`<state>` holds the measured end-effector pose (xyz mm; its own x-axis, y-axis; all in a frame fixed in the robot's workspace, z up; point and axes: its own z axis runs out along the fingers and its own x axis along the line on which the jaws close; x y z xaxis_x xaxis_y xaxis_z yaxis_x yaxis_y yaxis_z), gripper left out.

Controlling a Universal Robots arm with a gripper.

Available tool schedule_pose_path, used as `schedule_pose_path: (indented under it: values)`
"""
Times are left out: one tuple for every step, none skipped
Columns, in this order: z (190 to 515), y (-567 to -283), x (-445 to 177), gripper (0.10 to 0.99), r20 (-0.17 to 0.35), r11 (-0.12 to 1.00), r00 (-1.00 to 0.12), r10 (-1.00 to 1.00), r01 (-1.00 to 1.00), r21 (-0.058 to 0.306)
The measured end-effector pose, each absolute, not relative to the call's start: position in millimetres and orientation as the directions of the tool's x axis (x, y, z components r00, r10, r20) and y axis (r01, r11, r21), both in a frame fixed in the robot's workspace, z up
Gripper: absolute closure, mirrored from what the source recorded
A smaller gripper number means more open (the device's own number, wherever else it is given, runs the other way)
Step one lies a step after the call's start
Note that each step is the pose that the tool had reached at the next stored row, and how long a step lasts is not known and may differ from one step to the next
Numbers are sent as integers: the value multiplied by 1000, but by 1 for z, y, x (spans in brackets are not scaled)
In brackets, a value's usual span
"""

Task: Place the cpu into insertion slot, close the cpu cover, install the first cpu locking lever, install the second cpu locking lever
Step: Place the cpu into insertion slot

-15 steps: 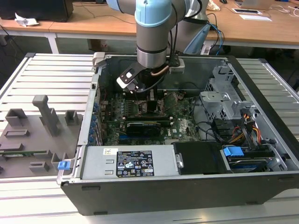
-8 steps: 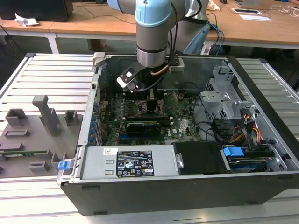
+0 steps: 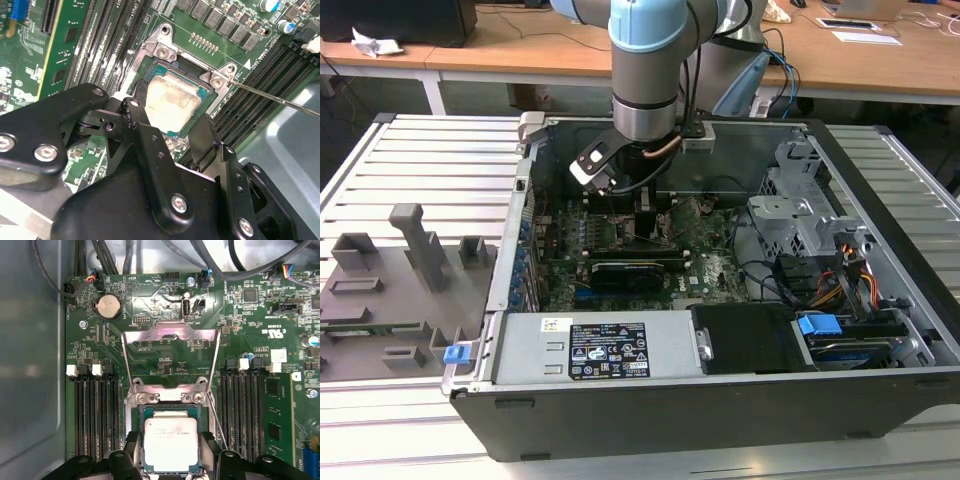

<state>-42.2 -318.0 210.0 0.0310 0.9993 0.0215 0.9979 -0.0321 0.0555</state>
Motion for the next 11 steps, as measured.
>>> schedule_pose_path:
  values:
    - [214,-318,-42,486,21,-32,31,999,998,56]
    - [217,-318,-42,502,20,-32,31,999,998,56]
    - [218,-318,-42,569,20,-32,31,999,998,56]
    - [219,-318,-42,569,20,-32,31,999,998,55]
    - [219,-318,-42,631,20,-32,31,999,998,56]
    - [219,-319,-42,690,20,-32,31,999,998,56]
    - [219,-320,-42,753,20,-32,31,999,998,56]
    - [220,-320,-42,812,20,-32,31,999,998,55]
    - [220,-321,-42,871,20,-33,32,999,998,55]
    - [221,-321,-42,933,20,-33,31,999,998,56]
    - [221,-321,-42,980,20,-32,31,999,998,56]
